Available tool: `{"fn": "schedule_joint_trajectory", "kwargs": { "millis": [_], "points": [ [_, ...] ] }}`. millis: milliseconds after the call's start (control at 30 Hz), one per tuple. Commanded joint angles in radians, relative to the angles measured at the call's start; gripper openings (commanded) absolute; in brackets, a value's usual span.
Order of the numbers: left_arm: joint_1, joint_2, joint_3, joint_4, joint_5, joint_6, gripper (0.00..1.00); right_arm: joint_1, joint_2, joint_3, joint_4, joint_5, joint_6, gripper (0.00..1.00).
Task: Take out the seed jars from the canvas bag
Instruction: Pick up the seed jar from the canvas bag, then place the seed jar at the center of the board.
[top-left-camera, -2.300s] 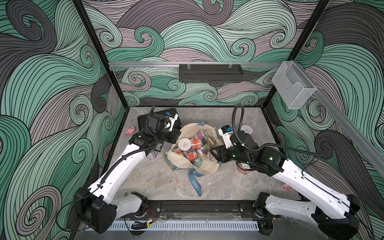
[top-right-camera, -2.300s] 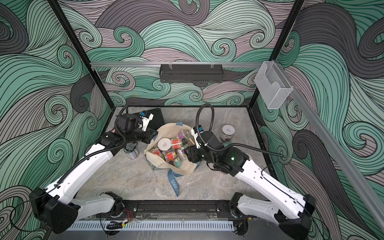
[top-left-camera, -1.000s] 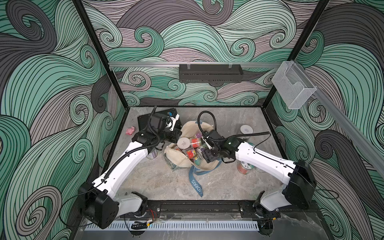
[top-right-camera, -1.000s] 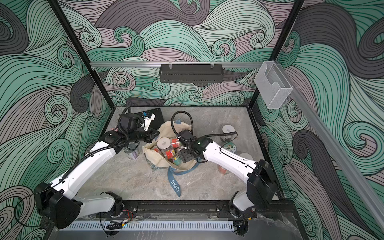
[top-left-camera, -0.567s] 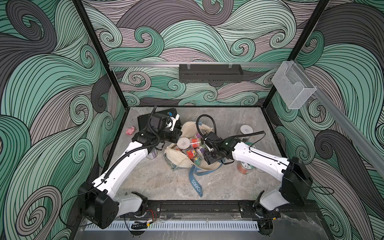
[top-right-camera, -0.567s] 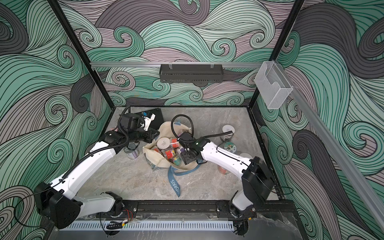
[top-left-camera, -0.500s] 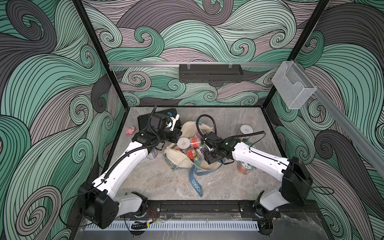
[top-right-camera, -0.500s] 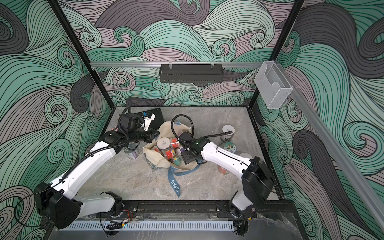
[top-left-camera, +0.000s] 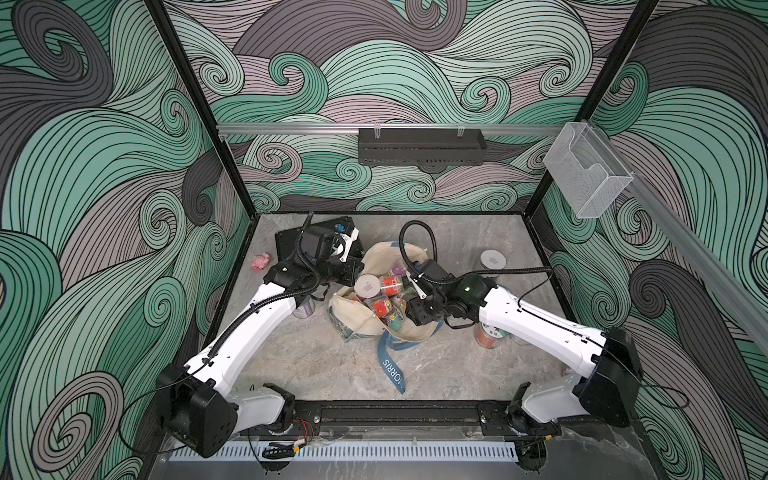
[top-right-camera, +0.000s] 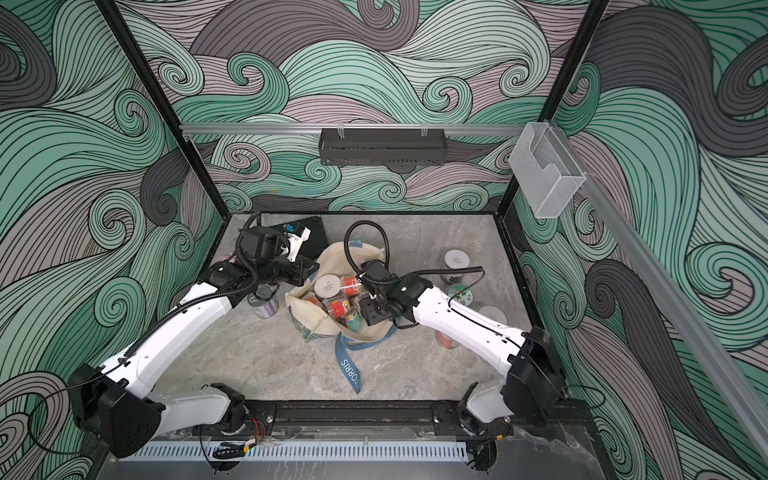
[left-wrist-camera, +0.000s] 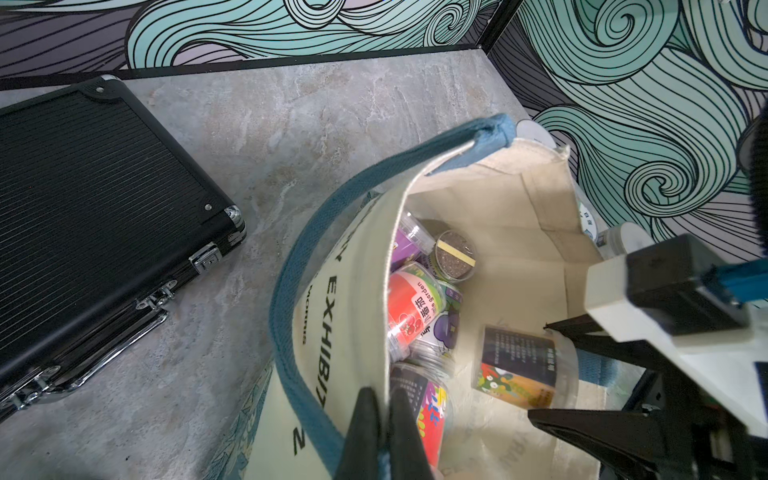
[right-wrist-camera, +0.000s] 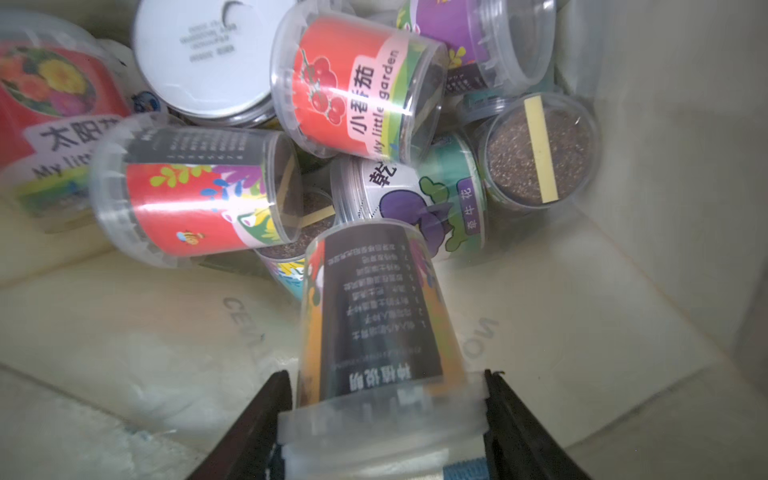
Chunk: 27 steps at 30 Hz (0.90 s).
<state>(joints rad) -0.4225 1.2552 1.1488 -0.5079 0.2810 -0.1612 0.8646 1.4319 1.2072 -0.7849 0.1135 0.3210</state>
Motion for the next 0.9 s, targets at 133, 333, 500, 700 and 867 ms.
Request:
{"fn": "schedule_joint_trajectory", "kwargs": {
  "millis": [133, 333, 500, 700, 867],
  "points": [
    [-0.006, -0.008, 0.023, 0.001, 0.016, -0.004, 0.0, 0.001, -0.118, 0.072, -0.087, 0.005, 0.03, 0.57],
    [-0.006, -0.004, 0.025, 0.001, 0.017, -0.007, 0.0, 0.001, -0.22, 0.095, -0.192, -0.009, 0.054, 0.56],
    [-0.006, -0.002, 0.026, 0.0, 0.018, -0.008, 0.0, -0.003, -0.337, 0.072, -0.306, -0.027, 0.09, 0.56],
    [-0.006, -0.004, 0.029, -0.003, 0.023, -0.013, 0.0, -0.01, -0.48, -0.001, -0.451, -0.061, 0.158, 0.56],
    [-0.006, -0.007, 0.031, -0.003, 0.026, -0.015, 0.0, -0.014, -0.553, -0.078, -0.535, -0.096, 0.217, 0.56]
  ]
}}
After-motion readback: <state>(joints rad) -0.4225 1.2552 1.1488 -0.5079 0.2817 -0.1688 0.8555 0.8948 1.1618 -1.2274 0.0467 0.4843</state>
